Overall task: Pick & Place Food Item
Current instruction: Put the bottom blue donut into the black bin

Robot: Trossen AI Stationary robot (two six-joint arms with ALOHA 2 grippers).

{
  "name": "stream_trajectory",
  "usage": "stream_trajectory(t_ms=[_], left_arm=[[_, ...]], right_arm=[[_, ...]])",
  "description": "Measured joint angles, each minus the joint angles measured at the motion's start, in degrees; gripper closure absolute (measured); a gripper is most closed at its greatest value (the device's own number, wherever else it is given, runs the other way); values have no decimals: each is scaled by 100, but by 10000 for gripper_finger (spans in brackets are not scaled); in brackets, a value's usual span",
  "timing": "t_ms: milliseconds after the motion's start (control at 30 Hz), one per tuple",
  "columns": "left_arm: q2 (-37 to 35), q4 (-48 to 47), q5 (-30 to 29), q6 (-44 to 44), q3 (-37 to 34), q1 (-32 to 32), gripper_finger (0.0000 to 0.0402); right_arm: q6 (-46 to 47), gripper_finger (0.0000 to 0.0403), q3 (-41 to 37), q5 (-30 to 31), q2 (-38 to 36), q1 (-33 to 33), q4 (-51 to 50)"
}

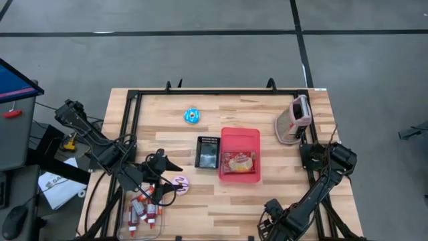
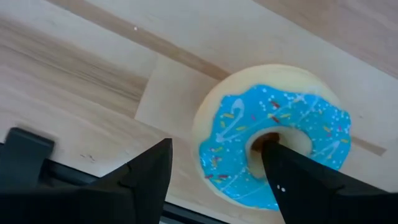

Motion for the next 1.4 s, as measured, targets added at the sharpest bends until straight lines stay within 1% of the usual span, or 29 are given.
stream_trajectory(t_ms=[300,500,667,767,933,1100,1233,1400], left_arm=[[0,103,0,-40,0,0,105],[1,121,0,-150,0,-1,105],[2,123,0,-184,0,-2,107],[2,125,0,-184,0,-2,110],[2,125,0,-184,0,-2,115],[2,125,0,-205,0,-2,117],[2,125,1,-228,0,-2,117],[2,125,0,-253,0,-2,117]], right_arm=[[1,163,-62,45,0,4,-48],[49,163,-317,46,0,39,520],[91,167,-400,43,0,48,573],[91,186,-400,60,0,50,556],[91,241,-400,157,0,52,584],[-38,288,-400,476,-29,51,1021],[-416,303,-149,753,-61,-84,1160],[-1363,304,551,1049,-66,-500,755]])
